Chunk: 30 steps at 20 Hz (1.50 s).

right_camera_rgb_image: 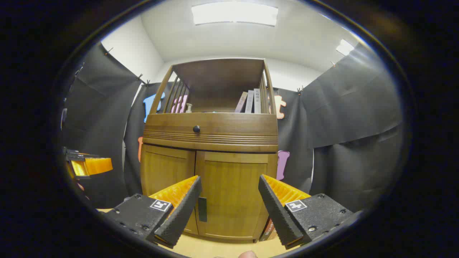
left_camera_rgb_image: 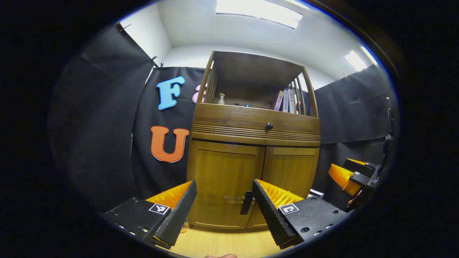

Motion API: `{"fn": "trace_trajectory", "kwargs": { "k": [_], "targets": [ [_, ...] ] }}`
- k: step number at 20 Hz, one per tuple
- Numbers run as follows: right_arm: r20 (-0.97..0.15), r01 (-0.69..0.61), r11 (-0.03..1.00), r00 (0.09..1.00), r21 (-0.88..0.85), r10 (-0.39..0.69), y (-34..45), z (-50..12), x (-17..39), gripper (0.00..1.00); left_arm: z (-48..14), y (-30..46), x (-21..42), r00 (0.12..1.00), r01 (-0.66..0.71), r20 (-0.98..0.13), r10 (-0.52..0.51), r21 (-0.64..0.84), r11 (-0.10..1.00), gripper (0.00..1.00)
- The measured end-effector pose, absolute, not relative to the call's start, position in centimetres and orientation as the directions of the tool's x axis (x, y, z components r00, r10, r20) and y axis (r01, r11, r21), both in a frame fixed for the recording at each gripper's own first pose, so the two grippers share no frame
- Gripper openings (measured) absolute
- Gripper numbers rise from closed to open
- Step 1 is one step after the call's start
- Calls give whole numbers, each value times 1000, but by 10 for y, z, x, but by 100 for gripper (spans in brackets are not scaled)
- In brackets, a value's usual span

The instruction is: Open the right door of the double-door shoe cabinet with the right hand, and open the left door with the left hand.

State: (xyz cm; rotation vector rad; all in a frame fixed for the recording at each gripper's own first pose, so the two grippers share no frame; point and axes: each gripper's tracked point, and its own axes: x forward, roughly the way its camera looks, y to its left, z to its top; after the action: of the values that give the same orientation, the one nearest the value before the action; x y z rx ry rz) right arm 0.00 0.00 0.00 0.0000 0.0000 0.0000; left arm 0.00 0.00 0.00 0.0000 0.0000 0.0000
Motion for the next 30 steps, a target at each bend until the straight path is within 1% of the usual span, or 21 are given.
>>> {"fn": "trace_trajectory", "kwargs": {
  "k": [3, 4, 7, 8, 9, 10, 11, 12, 13, 14, 16, 21, 25, 30],
  "targets": [
    [-15, -11, 1000, 1000, 17, 12, -4, -5, 2, 100, 0, -2, 5, 1000, -12, -8, 12, 14, 1000, 100],
    [-20, -15, 1000, 1000, 23, 16, -4, -7, 2, 100, 0, -2, 6, 1000, -16, -8, 16, 14, 1000, 95],
    [-34, -27, 999, 999, 30, 28, -4, -14, 6, 100, 3, -3, 8, 1000, -26, 3, 26, 4, 1000, 95],
    [-35, -28, 999, 999, 31, 29, -4, -14, 7, 100, 4, -2, 8, 999, -32, 5, 32, 11, 999, 95],
    [-35, -29, 999, 999, 30, 30, -3, -14, 7, 100, 4, 1, 8, 999, -46, 8, 46, 30, 998, 100],
    [-34, -31, 999, 999, 28, 32, -1, -16, 8, 100, 5, 2, 8, 999, -52, 14, 51, 42, 998, 100],
    [-34, -35, 999, 999, 25, 36, 2, -16, 8, 100, 5, -1, 9, 999, -47, 14, 47, 45, 998, 95],
    [-36, -41, 999, 998, 21, 42, 4, -17, 9, 100, 5, -3, 8, 999, -45, 14, 44, 42, 998, 100],
    [-40, -50, 999, 998, 16, 50, 7, -18, 10, 100, 4, -2, 8, 999, -45, 15, 45, 37, 998, 95],
    [-48, -54, 998, 997, 13, 54, 10, -21, 12, 100, 4, -1, 9, 999, -48, 15, 47, 33, 998, 100],
    [-67, -69, 998, 995, 12, 69, 17, -28, 16, 100, 4, 0, 7, 998, -57, 9, 57, 29, 998, 100],
    [-155, -88, 996, 984, 27, 92, 37, -62, 38, 100, 1, 23, -5, 994, -112, 6, 112, 41, 993, 100],
    [-221, -92, 995, 970, 46, 99, 45, -91, 64, 100, 6, 48, -17, 984, -178, 29, 176, 66, 982, 100],
    [-329, -91, 993, 938, 76, 111, 59, -139, 100, 100, 4, 76, -32, 965, -262, 25, 260, 71, 963, 100]
  ]
}}
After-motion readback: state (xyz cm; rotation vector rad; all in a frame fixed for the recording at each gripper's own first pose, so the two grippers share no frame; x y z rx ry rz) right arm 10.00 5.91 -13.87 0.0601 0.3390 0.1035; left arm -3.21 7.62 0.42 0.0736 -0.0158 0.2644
